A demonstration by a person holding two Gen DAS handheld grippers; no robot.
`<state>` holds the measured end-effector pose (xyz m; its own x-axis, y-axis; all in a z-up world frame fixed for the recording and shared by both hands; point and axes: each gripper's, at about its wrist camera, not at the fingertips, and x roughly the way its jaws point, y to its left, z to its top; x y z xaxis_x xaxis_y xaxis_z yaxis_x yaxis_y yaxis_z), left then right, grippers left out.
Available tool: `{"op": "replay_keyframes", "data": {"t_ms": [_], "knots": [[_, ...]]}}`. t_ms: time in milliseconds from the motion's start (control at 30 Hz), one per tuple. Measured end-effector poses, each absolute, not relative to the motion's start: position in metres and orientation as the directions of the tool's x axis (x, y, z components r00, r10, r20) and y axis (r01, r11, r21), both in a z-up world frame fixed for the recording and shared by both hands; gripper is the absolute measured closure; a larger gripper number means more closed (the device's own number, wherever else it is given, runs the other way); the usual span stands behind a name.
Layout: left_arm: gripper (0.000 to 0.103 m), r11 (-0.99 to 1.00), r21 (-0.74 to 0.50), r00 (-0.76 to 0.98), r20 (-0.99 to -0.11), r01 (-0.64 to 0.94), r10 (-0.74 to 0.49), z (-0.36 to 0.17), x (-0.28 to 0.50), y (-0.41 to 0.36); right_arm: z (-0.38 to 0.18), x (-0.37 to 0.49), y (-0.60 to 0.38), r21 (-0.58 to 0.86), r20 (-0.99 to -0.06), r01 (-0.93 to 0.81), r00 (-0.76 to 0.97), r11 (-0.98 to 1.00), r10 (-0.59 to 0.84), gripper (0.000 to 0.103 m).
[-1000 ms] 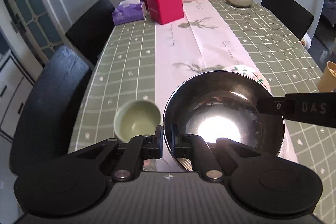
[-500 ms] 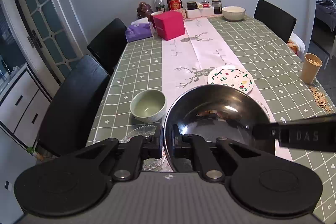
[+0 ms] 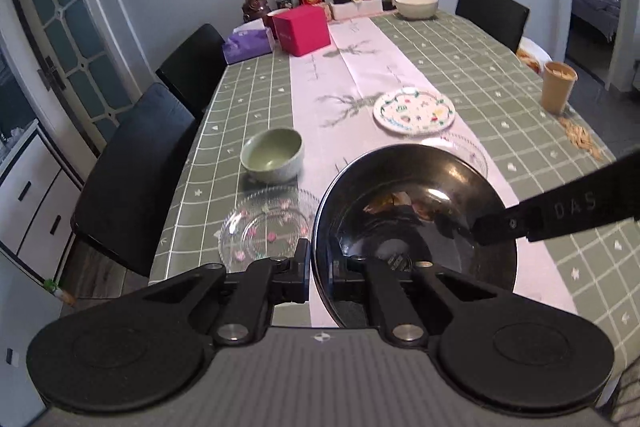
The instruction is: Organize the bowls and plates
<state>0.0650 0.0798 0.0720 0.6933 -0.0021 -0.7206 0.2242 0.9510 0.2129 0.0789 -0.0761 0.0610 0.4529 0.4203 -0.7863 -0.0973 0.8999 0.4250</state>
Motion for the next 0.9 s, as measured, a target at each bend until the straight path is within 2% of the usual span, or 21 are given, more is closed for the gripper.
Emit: {"op": "replay_keyframes", "data": {"t_ms": [300,567,800,900], "knots": [[0.095,0.945,0.194,0.572,-0.820,0.263,0.009,0.032,0.055,0.098,0.032,0.071,-0.057,0.412,-0.842,-0.114,0.332,0.904,0.426,0.087],[0.095,0.920,0.256,0.567,-0.823,0.297,0.045,0.017,0.045,0.090,0.015,0.067,-0.047,0.371,-0.870,-0.123,0.300,0.921,0.391,0.087],[0.095,0.899,0.307,0.601,-0.797,0.312,0.063,0.013,0.040,0.084,0.011,0.059,-0.036,0.290,-0.885,-0.209,0.313,0.934,0.345,0.086],[0.094,0.901,0.297,0.591,-0.805,0.317,0.057,0.011,0.042,0.086,0.015,0.051,-0.028,0.231,-0.876,-0.267,0.361,0.936,0.319,0.082]]}}
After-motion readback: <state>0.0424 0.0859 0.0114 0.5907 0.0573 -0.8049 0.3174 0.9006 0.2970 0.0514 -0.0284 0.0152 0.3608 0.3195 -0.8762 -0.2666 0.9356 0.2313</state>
